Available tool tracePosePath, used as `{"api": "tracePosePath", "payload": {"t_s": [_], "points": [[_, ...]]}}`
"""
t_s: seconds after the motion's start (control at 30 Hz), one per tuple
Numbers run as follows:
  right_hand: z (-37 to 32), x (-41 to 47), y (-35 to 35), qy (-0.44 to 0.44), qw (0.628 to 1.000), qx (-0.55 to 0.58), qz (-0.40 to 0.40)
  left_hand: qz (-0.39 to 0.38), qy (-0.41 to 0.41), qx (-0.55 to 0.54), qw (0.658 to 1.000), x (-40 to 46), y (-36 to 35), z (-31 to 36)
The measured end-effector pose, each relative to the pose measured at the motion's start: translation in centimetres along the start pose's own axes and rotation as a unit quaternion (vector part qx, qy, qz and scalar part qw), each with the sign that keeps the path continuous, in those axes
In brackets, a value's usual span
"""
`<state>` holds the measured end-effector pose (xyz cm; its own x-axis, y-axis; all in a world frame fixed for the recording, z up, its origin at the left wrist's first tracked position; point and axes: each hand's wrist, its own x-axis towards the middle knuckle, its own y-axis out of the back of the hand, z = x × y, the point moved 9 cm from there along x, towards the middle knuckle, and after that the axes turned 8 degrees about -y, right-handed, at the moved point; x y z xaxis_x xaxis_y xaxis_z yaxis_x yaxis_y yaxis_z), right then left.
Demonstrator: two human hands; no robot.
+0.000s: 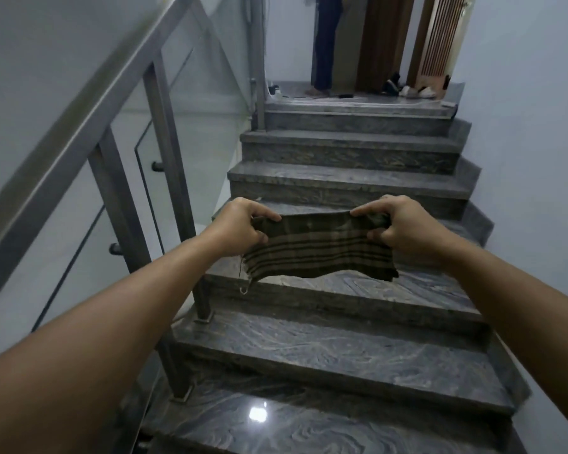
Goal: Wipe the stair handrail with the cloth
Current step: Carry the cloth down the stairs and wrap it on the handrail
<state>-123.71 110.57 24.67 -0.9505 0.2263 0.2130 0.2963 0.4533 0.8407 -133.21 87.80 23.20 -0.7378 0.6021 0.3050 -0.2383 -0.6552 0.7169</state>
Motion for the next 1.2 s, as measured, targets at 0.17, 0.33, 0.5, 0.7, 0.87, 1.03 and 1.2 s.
{"api": "tracePosePath", "payload": {"t_s": [0.17, 0.33, 0.5, 0.7, 0.87, 1.03, 1.2], "points": [[-0.8, 7.3, 4.5, 0.000, 1.000, -0.001, 0.011, -0.003, -0.013, 0.002, 1.000, 7.7, 3.6, 1.6], [-0.9, 15.0, 8.6, 0.009, 1.000, -0.011, 0.013, 0.013, -0.011, 0.010, 1.000, 15.9, 6.3, 2.6], [-1.9, 23.3, 13.5, 0.032, 0.999, 0.014, 0.022, 0.036, -0.003, 0.020, 0.999, 24.4, 9.9, 3.9], [-4.4, 33.2, 17.6, 0.042, 0.999, 0.003, 0.013, 0.072, 0.014, 0.037, 0.997, 32.5, 15.7, 4.6], [-7.1, 40.7, 19.7, 0.063, 0.997, 0.040, 0.001, 0.082, 0.024, 0.050, 0.995, 39.0, 20.8, 3.5], [-9.6, 49.6, 22.1, 0.064, 0.996, 0.054, 0.008, 0.096, 0.023, 0.068, 0.993, 46.4, 25.7, 2.6], [-12.3, 57.1, 25.6, 0.071, 0.996, 0.052, 0.007, 0.102, 0.027, 0.080, 0.991, 53.8, 30.9, 3.1]]}}
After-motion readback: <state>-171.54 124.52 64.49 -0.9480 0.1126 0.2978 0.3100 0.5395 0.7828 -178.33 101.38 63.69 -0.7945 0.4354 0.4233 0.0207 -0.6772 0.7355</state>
